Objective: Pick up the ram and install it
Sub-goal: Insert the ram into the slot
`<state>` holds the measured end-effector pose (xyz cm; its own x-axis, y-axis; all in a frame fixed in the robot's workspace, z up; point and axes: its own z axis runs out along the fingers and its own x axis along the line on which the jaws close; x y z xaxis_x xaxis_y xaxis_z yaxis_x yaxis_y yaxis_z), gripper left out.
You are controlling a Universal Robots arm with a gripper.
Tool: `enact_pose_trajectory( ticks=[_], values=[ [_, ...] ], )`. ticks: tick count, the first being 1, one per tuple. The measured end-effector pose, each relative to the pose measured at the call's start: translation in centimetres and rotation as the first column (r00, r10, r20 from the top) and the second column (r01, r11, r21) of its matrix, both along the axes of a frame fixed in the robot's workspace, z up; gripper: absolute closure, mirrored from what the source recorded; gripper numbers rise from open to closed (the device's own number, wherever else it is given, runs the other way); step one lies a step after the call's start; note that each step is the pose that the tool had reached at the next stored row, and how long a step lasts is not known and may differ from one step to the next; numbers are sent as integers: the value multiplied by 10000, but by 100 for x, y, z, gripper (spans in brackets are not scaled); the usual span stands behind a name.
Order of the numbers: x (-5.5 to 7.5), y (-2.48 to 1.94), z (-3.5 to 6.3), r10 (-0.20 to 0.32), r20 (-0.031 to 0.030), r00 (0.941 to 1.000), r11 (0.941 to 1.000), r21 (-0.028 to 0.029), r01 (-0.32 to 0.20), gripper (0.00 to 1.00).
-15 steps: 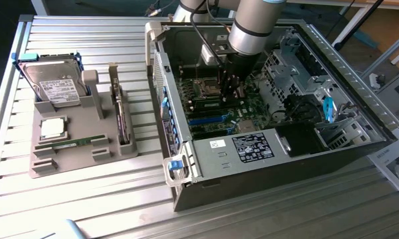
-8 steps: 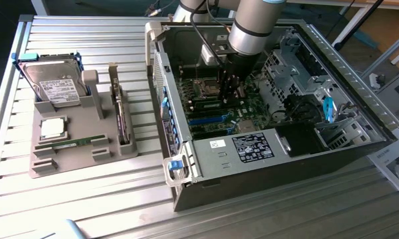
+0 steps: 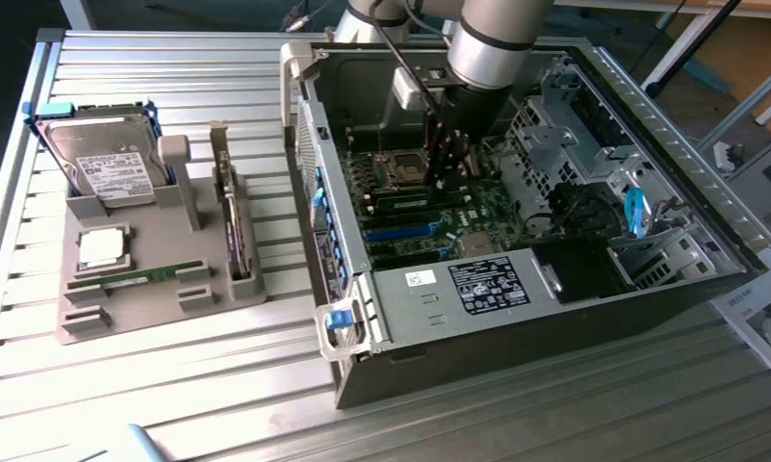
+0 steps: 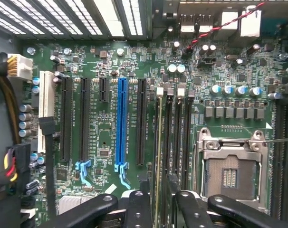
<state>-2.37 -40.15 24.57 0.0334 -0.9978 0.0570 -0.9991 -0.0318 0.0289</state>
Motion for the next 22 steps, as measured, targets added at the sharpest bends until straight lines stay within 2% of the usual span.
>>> enact_pose_trajectory(
  ticks=[5,7,9,11,13,15,17,22],
  values=[
    [0,0,106,1,1,10000,10000,0,-1,73],
    [-1,0,183,0,1,10000,10000,1,0,73],
    [-1,0,348,0,1,10000,10000,1,0,73],
    [-1,0,444,0,0,10000,10000,-1,0,73],
    [-1,0,598,1,1,10000,10000,0,-1,73],
    [-6,0,652,0,1,10000,10000,1,0,74],
    [-2,0,678,0,2,10000,10000,9,0,89],
    [146,0,679,0,-27,10000,10000,7,0,89]
  ],
)
